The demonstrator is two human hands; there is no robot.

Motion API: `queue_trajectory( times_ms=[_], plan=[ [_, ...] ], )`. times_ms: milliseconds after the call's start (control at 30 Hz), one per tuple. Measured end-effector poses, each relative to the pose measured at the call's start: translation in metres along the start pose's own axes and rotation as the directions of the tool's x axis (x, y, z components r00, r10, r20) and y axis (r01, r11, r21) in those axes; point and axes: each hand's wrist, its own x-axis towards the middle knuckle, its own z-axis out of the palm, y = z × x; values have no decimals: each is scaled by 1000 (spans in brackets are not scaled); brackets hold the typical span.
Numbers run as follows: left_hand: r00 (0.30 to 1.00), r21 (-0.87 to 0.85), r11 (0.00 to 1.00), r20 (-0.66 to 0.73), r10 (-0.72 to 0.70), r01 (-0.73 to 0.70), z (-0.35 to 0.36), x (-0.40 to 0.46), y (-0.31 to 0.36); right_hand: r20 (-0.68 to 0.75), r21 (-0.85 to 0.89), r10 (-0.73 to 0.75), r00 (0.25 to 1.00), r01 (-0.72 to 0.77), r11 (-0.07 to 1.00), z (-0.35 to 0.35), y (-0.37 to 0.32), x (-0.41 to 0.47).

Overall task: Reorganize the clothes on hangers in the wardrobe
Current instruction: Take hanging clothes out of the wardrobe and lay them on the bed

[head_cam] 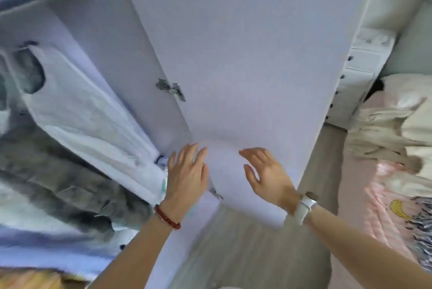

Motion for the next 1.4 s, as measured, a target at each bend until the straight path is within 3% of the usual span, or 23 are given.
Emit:
queue_trajectory(
  times_ms=[100,333,567,667,767,1067,1400],
  plan=[
    [973,106,968,-78,-218,226,-36,-16,-79,48,-7,-96,994,97,995,46,-55,52],
    [874,308,833,-327,-360,459,-115,-42,-238,123,78,-276,953,268,960,135,-186,163],
    [774,286,729,-364,-517,622,-148,-43,-321,205,365,-240,949,153,918,183,-308,264],
    [757,240,734,-383,-529,635,-146,-44,-328,318,316,-197,927,93,944,203,-343,295],
    [753,205,748,-392,-528,631,-143,-45,-328,387,230,-162,908,75,970,218,-355,312],
    [736,138,750,-373,-565,646,-138,-43,-328,307,186,-60,950,2,983,200,-326,342],
    [737,108,766,-385,-555,633,-132,-34,-319,12,244,-84,996,79,967,164,-307,361]
  ],
)
